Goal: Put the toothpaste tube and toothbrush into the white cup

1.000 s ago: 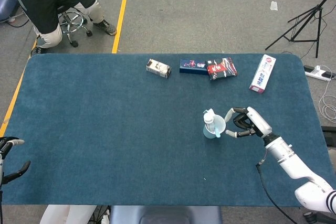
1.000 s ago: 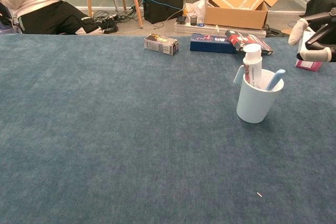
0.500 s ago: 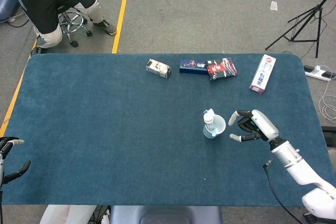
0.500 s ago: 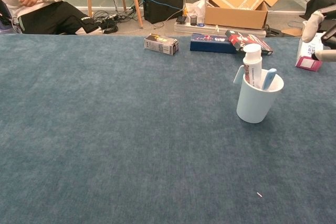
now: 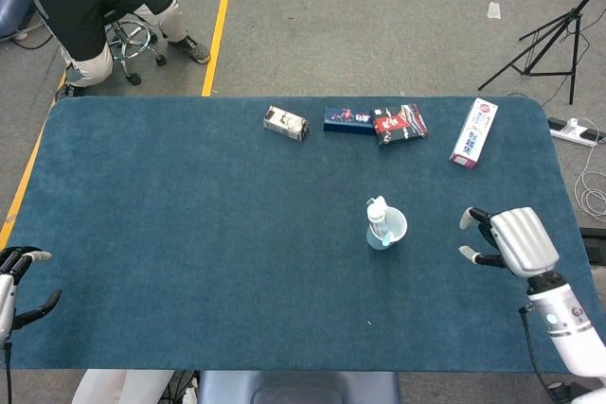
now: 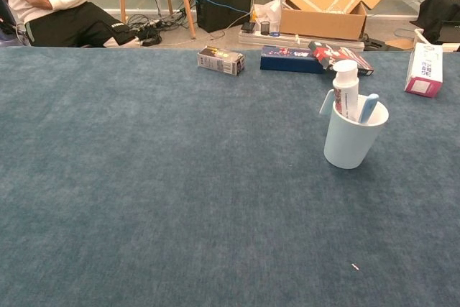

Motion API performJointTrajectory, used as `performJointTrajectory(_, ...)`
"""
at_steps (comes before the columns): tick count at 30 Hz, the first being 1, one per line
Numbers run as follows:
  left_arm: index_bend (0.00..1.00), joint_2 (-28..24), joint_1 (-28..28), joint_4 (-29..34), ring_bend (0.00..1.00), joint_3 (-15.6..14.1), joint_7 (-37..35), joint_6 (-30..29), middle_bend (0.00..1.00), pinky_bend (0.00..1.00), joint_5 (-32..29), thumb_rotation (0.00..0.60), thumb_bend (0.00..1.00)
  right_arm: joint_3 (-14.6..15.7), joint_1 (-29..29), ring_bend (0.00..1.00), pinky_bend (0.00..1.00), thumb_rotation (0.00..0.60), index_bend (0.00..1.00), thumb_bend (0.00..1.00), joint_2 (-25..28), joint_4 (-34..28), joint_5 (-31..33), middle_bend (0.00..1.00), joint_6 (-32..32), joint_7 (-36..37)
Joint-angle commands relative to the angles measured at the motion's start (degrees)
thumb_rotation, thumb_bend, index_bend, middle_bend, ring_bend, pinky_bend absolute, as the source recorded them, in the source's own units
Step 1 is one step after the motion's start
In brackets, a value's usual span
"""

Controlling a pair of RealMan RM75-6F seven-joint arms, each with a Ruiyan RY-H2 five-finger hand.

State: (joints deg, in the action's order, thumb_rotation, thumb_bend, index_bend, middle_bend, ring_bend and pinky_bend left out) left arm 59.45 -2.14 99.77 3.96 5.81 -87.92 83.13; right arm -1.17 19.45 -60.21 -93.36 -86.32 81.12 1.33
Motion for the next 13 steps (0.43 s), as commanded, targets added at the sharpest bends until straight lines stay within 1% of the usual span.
performJointTrajectory(1, 0.34, 0.4, -0.4, -0.3, 0.21, -0.1, 0.1, 0.8, 0.30, 0.27, -0.2, 0.600, 0.22, -0.6, -6.2, 0.78, 1.00, 0.600, 0.51, 0.07, 0.1, -2.5, 3.6, 0.92, 7.0, -11.7)
performJointTrajectory(3, 0.34, 0.6, -0.8, -0.5, 0.21, -0.2, 0.1, 1.5, 0.30, 0.27, -0.2, 0.600, 0.22, -0.7, -7.3, 0.71, 0.97, 0.600, 0.48, 0.05, -0.7, -2.2, 4.5, 0.84, 8.0, -13.3)
performJointTrajectory(5, 0.34, 0.9, -1.1, -0.7, 0.21, -0.3, 0.2, 2.3, 0.30, 0.27, -0.2, 0.600, 0.22, -0.8, -8.5, 0.60, 0.87, 0.600, 0.43, 0.04, -1.8, -1.6, 5.4, 0.70, 9.0, -15.7)
performJointTrajectory(6, 0.33, 1.0, -1.3, -0.8, 0.21, -0.3, 0.2, 2.5, 0.30, 0.27, -0.3, 0.600, 0.22, -0.9, -9.0, 0.53, 0.80, 0.600, 0.40, 0.03, -2.3, -1.2, 5.7, 0.64, 9.5, -17.2)
performJointTrajectory(7, 0.33, 1.1, -1.4, -0.9, 0.21, -0.3, 0.2, 2.8, 0.30, 0.27, -0.3, 0.600, 0.22, -0.9, -9.5, 0.50, 0.76, 0.600, 0.39, 0.03, -2.9, -0.8, 6.0, 0.60, 10.1, -18.7)
performJointTrajectory(8, 0.34, 1.2, -1.6, -1.0, 0.21, -0.3, 0.1, 3.1, 0.30, 0.27, -0.4, 0.600, 0.22, -1.0, -10.1, 0.44, 0.71, 0.600, 0.38, 0.02, -3.7, -0.6, 6.4, 0.55, 10.9, -20.2)
performJointTrajectory(10, 0.34, 1.3, -1.9, -1.3, 0.21, -0.3, 0.0, 3.4, 0.30, 0.27, -0.5, 0.600, 0.22, -1.4, -11.3, 0.32, 0.57, 0.600, 0.36, 0.01, -5.2, -0.1, 6.4, 0.43, 12.7, -20.9)
performJointTrajectory(11, 0.34, 1.4, -2.0, -1.4, 0.21, -0.2, -0.1, 3.6, 0.30, 0.27, -0.6, 0.600, 0.22, -1.4, -11.8, 0.27, 0.52, 0.600, 0.35, 0.01, -5.8, 0.3, 6.3, 0.38, 13.4, -20.7)
performJointTrajectory(13, 0.34, 1.5, -2.2, -1.5, 0.21, -0.2, -0.2, 3.9, 0.30, 0.27, -0.8, 0.600, 0.22, -1.6, -12.9, 0.23, 0.47, 0.600, 0.35, 0.01, -7.0, 1.3, 5.9, 0.34, 14.7, -19.8)
